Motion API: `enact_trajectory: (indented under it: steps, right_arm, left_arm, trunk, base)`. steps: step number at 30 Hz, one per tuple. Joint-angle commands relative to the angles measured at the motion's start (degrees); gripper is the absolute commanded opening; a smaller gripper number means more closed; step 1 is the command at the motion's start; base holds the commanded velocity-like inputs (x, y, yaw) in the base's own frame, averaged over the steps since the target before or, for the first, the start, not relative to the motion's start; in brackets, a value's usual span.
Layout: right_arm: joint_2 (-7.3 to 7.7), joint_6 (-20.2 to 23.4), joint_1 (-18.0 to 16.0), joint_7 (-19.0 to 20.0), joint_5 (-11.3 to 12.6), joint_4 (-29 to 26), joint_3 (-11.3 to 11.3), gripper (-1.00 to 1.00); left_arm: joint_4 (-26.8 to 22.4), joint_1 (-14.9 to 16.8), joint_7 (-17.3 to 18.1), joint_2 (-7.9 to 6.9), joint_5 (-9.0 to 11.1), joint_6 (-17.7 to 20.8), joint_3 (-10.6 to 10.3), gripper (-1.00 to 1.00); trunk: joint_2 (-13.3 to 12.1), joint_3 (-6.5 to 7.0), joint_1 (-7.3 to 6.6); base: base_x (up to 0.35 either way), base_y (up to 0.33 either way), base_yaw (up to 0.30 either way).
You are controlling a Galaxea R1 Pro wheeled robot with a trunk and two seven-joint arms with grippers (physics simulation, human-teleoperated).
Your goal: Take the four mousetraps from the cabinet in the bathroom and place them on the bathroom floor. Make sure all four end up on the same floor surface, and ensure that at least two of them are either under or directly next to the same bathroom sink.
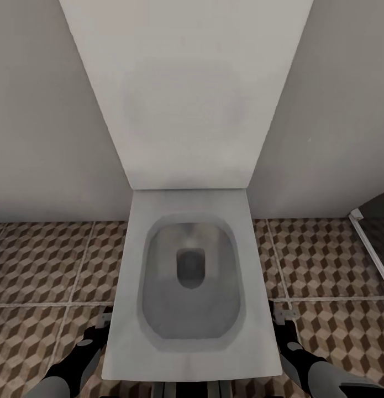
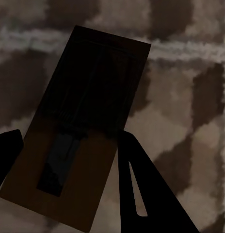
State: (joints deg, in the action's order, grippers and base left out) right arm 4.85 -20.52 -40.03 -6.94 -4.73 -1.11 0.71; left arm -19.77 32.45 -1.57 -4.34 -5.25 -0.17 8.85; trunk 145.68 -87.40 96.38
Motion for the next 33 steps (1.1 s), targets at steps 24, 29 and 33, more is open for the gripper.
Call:
enact_trajectory:
  steps: [24,29,33]
  right_arm:
    - [0.07,0.44,-0.03,-0.27,-0.28,0.23,-0.18,1.00]
    - [0.07,0.43,-0.01,-0.27,-0.28,0.23,-0.18,1.00]
    - [0.07,0.40,-0.02,-0.27,-0.28,0.23,-0.15,1.00]
  left_arm:
    - [0.09,-0.02,-0.10,0.12,-0.62,0.05,0.17,-1.00]
    - [0.09,-0.02,-0.10,0.12,-0.64,0.03,0.16,-1.00]
    - [0.17,-0.02,-0.10,0.12,-0.70,0.00,0.13,-1.00]
  trunk:
    - [0.00,-0.04,0.01]
    - [0.00,-0.04,0.01]
    - [0.00,-0.04,0.01]
  base:
    - [0.000,0.000,0.000]
    - [0.000,0.000,0.000]
    - [0.000,0.000,0.000]
